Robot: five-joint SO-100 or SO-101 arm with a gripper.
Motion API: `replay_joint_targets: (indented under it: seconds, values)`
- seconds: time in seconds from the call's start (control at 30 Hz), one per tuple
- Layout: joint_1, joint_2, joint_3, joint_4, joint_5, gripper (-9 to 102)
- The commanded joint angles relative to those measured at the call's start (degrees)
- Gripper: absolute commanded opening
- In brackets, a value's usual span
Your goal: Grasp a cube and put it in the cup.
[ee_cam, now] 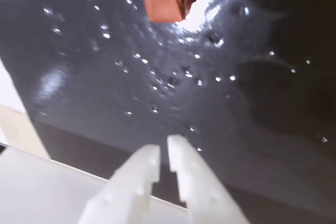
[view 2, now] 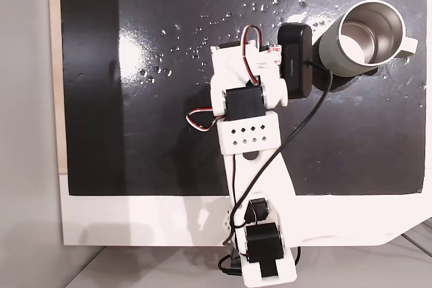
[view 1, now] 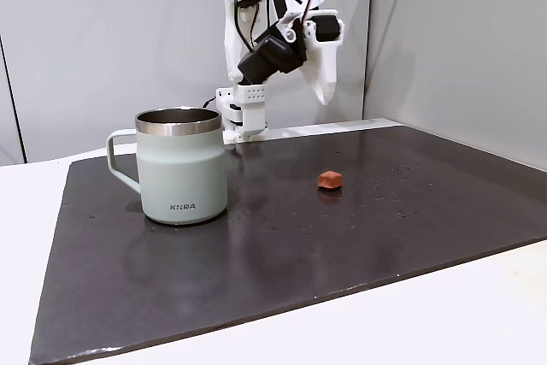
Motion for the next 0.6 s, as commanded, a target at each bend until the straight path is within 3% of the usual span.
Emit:
replay_joint_targets:
  seconds: [0.0,0.57]
  values:
    - [-1.8,-1.4,-6.2,2.4,0.4,0]
    - [-2.6,-9.1,-14.3,9.2,0.0,0]
